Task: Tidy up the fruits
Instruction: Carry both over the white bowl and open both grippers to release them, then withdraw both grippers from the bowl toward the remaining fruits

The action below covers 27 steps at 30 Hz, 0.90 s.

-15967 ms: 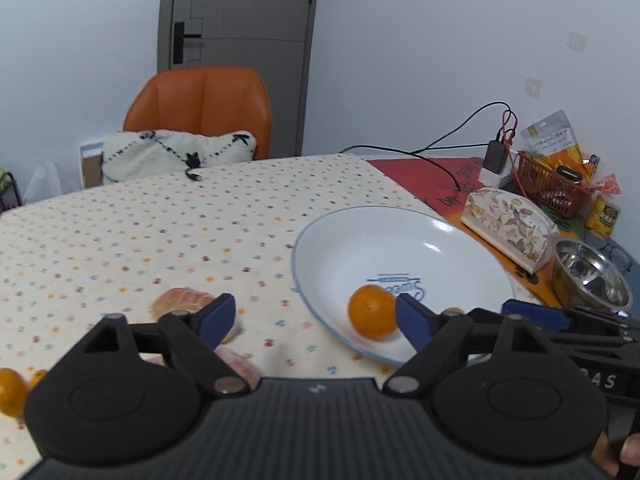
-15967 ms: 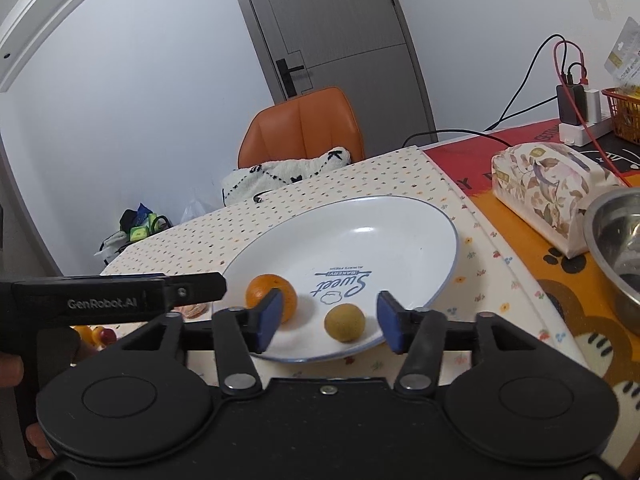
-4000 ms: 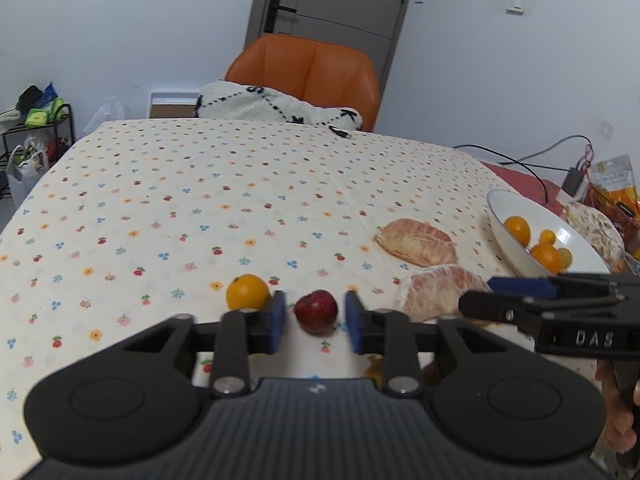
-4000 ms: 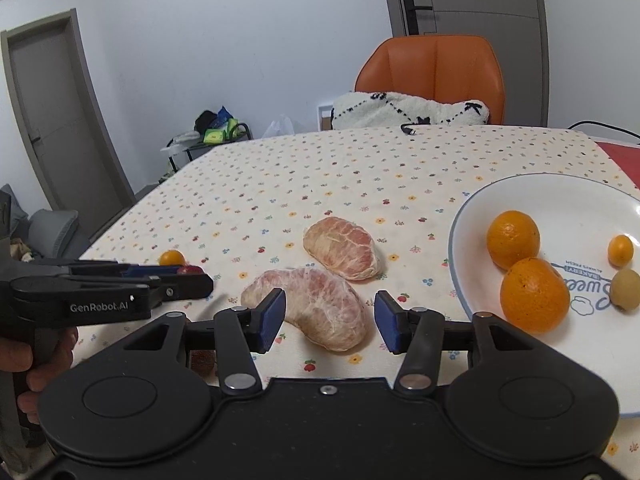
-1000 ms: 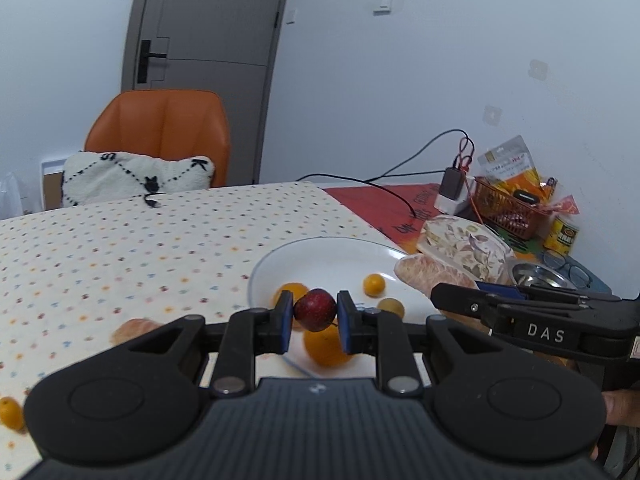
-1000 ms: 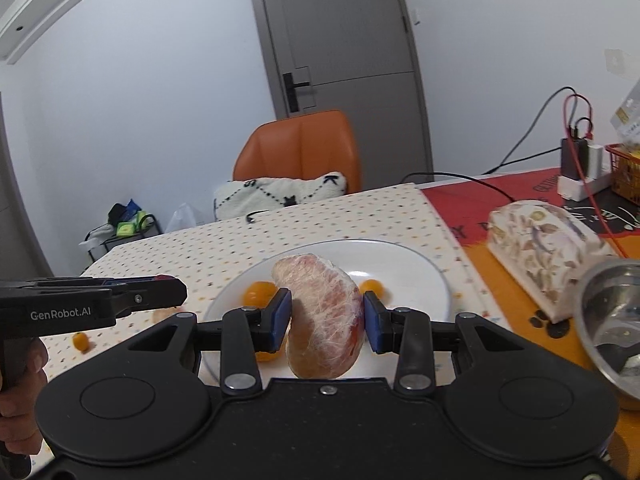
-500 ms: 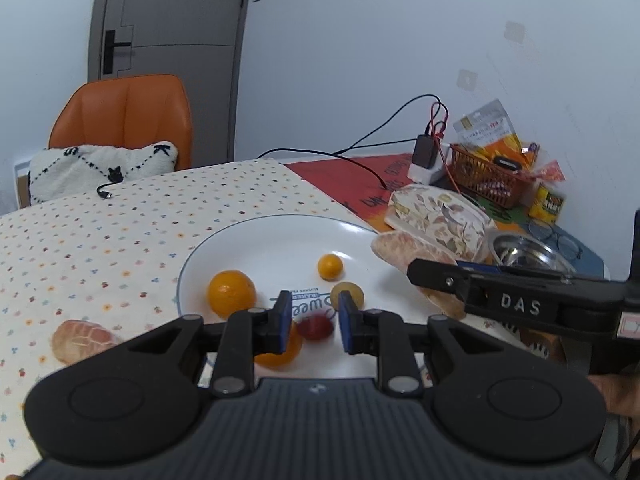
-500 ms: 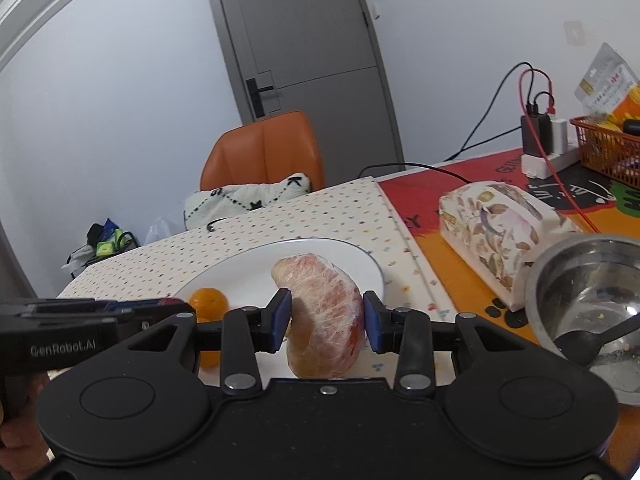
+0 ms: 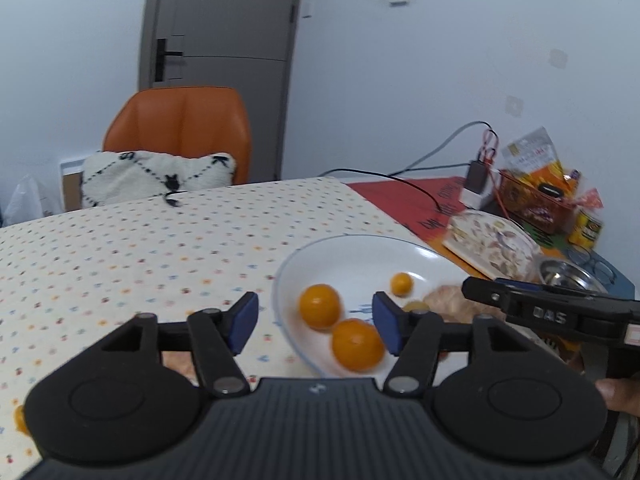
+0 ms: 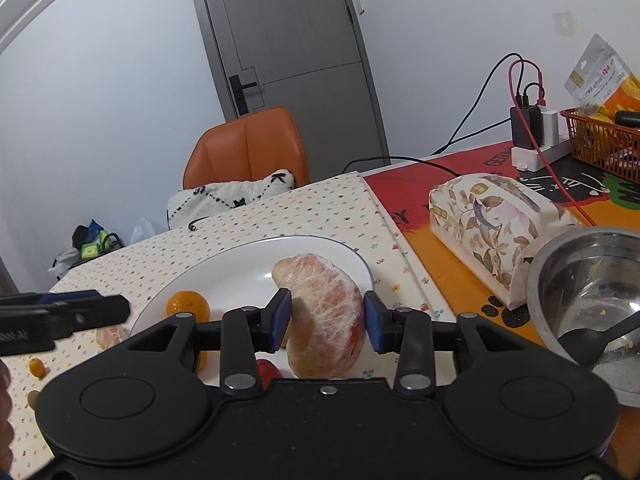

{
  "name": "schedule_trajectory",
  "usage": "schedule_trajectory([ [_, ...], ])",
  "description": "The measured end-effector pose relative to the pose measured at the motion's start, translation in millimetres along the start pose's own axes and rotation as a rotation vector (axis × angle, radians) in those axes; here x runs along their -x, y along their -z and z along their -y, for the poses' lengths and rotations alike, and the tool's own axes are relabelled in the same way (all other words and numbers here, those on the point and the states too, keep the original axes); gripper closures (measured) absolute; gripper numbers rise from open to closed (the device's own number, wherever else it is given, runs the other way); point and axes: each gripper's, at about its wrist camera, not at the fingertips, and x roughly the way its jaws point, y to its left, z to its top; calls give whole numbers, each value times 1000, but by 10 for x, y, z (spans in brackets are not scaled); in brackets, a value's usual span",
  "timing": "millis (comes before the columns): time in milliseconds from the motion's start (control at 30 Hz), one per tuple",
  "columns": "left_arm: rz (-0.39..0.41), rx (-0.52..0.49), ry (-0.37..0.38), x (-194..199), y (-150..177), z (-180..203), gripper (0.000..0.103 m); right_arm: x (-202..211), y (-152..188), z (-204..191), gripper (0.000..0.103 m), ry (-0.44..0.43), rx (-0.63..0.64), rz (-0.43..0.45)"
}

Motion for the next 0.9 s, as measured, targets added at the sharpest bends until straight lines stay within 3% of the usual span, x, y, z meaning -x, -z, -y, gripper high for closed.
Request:
schedule_trajectory([
  [100, 6, 15, -22, 71, 16, -105, 37, 67, -12, -76, 37, -27, 26, 16],
  [367, 34, 49, -81, 319, 60, -359, 24, 208, 40, -228, 36, -65, 42, 3],
  [467, 42, 46, -103, 424, 69, -419, 13, 231, 57, -294, 36, -75, 34, -7],
  [633, 35, 42, -138, 568, 101, -525, 6, 312, 78, -446, 26, -98, 43, -4],
  [833, 21, 64, -158, 734, 155, -672, 5, 381, 102, -622, 14, -130, 56, 4],
  [900, 29, 67, -166, 805, 173, -710, 5, 407, 111, -676, 5, -136, 60, 9],
])
